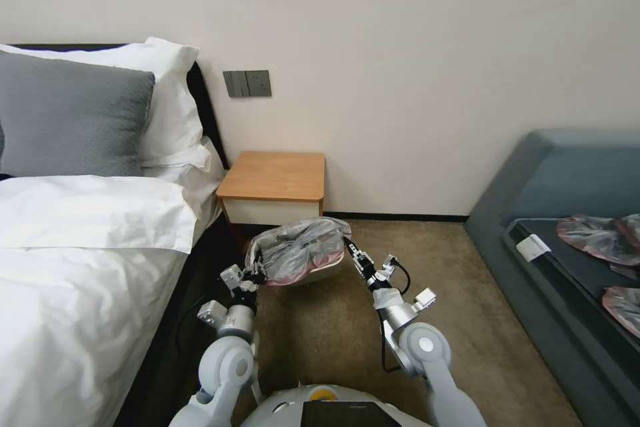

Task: Pick up the garbage bag from the table and place it over the trash can.

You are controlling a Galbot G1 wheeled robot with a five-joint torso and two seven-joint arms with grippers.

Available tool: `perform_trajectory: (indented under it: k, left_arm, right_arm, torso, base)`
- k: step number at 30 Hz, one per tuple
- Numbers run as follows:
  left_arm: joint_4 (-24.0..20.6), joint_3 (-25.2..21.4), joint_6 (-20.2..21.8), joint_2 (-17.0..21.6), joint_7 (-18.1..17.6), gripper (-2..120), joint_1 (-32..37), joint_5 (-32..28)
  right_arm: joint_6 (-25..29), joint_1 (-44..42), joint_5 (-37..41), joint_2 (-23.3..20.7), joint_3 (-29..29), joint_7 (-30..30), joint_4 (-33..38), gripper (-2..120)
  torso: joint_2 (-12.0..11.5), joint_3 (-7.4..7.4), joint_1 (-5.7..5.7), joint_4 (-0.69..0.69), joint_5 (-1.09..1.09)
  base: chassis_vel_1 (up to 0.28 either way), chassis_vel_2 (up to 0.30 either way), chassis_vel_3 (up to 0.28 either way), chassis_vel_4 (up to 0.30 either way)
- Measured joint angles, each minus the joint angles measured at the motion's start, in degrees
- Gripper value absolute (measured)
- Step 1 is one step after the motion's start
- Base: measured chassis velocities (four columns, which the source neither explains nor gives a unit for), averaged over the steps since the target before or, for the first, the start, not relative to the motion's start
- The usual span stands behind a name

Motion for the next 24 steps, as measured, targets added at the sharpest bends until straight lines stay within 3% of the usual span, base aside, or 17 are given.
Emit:
perform_trajectory:
  k: [3,13,24]
  left_arm:
    - [0.4,0.0,0.0,0.0,0.0,7,-0.1,0.1]
    - [0.4,0.0,-0.1,0.0,0.1,7,-0.4,0.0]
    - [0.6,-0.1,-0.2,0.2,0.1,7,-0.8,-0.7]
  right_arm:
    - [0.0,-0.1,0.2,0.2,-0.1,0.0,0.2,0]
    - [0.1,-1.0,0.2,0.5,0.0,0.4,0.9,0]
    - [-0.6,-4.6,-4.7,-1.0,0.8,3.4,2.2,0]
  torso:
    - [0.0,0.00,0.00,0.00,0.00]
    - [0.0,0.00,0.00,0.00,0.00]
    - [0.0,0.00,0.00,0.00,0.00]
  base:
    - [0.000,0.000,0.000,0.000]
    - [0.000,0.000,0.000,0.000]
    - [0.000,0.000,0.000,0.000]
